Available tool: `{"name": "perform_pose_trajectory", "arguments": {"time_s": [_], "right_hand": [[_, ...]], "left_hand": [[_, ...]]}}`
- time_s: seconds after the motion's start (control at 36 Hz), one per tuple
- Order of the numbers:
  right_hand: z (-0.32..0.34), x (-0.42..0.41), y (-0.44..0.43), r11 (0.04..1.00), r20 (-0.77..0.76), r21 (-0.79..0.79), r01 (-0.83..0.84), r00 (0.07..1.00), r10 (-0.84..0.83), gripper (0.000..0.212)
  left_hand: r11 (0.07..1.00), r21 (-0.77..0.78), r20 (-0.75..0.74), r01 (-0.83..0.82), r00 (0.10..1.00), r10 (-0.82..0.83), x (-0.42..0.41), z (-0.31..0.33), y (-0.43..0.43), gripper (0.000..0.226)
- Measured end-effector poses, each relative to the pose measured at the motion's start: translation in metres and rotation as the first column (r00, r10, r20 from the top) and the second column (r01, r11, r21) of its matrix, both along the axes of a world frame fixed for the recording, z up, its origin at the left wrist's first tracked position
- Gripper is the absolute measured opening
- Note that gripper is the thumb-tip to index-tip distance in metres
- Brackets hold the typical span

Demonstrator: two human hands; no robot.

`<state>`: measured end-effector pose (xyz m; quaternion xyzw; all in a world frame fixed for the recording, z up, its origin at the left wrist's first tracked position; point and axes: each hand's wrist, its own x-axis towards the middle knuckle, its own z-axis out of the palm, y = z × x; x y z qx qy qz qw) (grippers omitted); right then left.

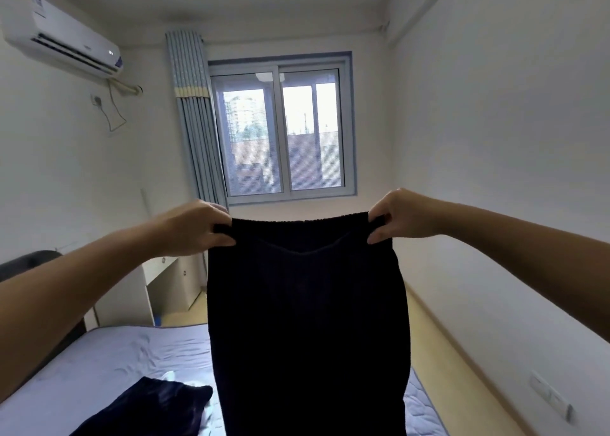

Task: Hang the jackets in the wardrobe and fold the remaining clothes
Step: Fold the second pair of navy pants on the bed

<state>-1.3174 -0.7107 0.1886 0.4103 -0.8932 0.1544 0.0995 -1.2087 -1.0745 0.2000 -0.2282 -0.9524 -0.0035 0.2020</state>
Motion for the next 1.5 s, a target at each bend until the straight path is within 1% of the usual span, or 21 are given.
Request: {"name": "perform_pose_trajectory", "arguments": {"time_s": [0.06, 0.11, 0.17, 0.19, 0.25, 0.31, 0.33, 0.36, 0.39, 0.42, 0.44, 0.53, 0.67, 0.72, 0.81, 0.89, 0.94, 1.06, 1.22, 1.33, 1.5], "right_hand": [[0.004, -0.001, 0.003, 0.999, -0.016, 0.036, 0.001, 1.000, -0.001, 0.005], [0.011, 0.001, 0.001, 0.981, -0.125, 0.192, 0.038, 0.992, -0.014, 0.017], [0.026, 0.001, -0.002, 0.960, -0.325, 0.266, 0.092, 0.946, -0.001, 0.019], [0.036, 0.001, -0.004, 0.970, -0.439, 0.221, 0.104, 0.898, 0.004, 0.020], [0.060, -0.002, -0.004, 0.998, -0.621, 0.003, 0.067, 0.782, -0.051, 0.025], [0.068, 0.000, -0.004, 0.963, -0.664, -0.258, -0.076, 0.738, -0.120, 0.021], [0.064, 0.000, -0.005, 0.953, -0.638, -0.293, -0.080, 0.759, -0.132, 0.020], [0.055, -0.002, -0.008, 0.978, -0.588, -0.205, -0.023, 0.802, -0.105, 0.021], [0.043, -0.005, -0.011, 0.997, -0.520, -0.008, 0.076, 0.852, -0.069, 0.023], [0.031, -0.008, -0.011, 0.969, -0.455, 0.182, 0.164, 0.888, -0.065, 0.025], [0.023, -0.010, -0.009, 0.937, -0.420, 0.272, 0.217, 0.904, -0.087, 0.027], [0.015, -0.019, -0.003, 0.980, -0.379, 0.090, 0.179, 0.916, -0.132, 0.036], [0.009, -0.017, -0.010, 0.986, -0.180, -0.126, 0.107, 0.975, -0.129, 0.037], [0.006, -0.014, -0.009, 0.974, -0.103, -0.207, 0.095, 0.988, -0.118, 0.029], [-0.011, -0.002, -0.010, 0.935, 0.049, -0.345, 0.077, 0.997, -0.064, 0.015], [-0.046, 0.014, -0.015, 0.856, 0.261, -0.507, 0.099, 0.964, 0.043, 0.012], [-0.074, 0.024, -0.021, 0.794, 0.353, -0.581, 0.180, 0.935, 0.046, 0.014], [-0.132, 0.047, -0.035, 0.635, 0.460, -0.675, 0.376, 0.887, -0.036, 0.026], [-0.204, 0.076, -0.051, 0.537, 0.620, -0.649, 0.538, 0.784, -0.036, 0.009], [-0.228, 0.097, -0.070, 0.560, 0.639, -0.650, 0.514, 0.768, 0.037, 0.007], [-0.240, 0.113, -0.086, 0.606, 0.643, -0.633, 0.481, 0.763, 0.066, 0.007]], "left_hand": [[0.999, 0.040, -0.018, -0.023, 1.000, 0.024, 0.001, 0.005, -0.005, 0.010], [0.996, -0.023, -0.003, -0.086, 0.996, 0.086, -0.001, 0.010, -0.007, 0.012], [0.963, -0.192, -0.202, -0.187, 0.968, 0.148, -0.003, 0.020, -0.003, 0.005], [0.941, -0.246, -0.381, -0.233, 0.916, 0.127, -0.005, 0.027, -0.002, 0.007], [0.949, -0.165, -0.663, -0.268, 0.743, 0.095, -0.004, 0.044, 0.003, 0.016], [0.979, -0.025, -0.776, -0.203, 0.621, 0.109, -0.002, 0.053, 0.009, 0.018], [0.980, -0.018, -0.748, -0.197, 0.653, 0.117, -0.004, 0.050, 0.009, 0.019], [0.968, -0.095, -0.654, -0.233, 0.747, 0.116, -0.008, 0.042, 0.010, 0.020], [0.925, -0.232, -0.502, -0.301, 0.852, 0.152, -0.011, 0.031, 0.011, 0.020], [0.863, -0.366, -0.389, -0.349, 0.899, 0.199, -0.014, 0.020, 0.009, 0.020], [0.814, -0.431, -0.356, -0.390, 0.902, 0.244, -0.015, 0.013, 0.008, 0.018], [0.841, -0.307, -0.386, -0.444, 0.867, 0.317, -0.017, 0.015, 0.006, 0.020], [0.928, -0.108, -0.182, -0.357, 0.925, 0.334, -0.020, 0.013, 0.007, 0.020], [0.948, 0.112, -0.003, -0.297, 0.954, 0.299, -0.015, 0.012, 0.004, 0.014], [0.838, 0.499, 0.168, -0.221, 0.973, 0.157, -0.007, -0.008, -0.001, 0.014], [0.673, 0.716, 0.144, -0.185, 0.983, 0.118, -0.002, -0.049, 0.003, 0.015], [0.516, 0.841, 0.115, -0.162, 0.986, 0.121, -0.001, -0.080, 0.013, 0.014], [0.325, 0.930, 0.083, -0.173, 0.959, 0.271, 0.008, -0.140, 0.038, 0.022], [0.030, 0.943, 0.308, -0.332, 0.901, 0.305, 0.032, -0.208, 0.059, 0.028], [-0.025, 0.928, 0.365, -0.371, 0.899, 0.241, 0.044, -0.235, 0.090, 0.016], [-0.001, 0.930, 0.362, -0.368, 0.915, 0.175, 0.056, -0.251, 0.123, 0.012]]}}
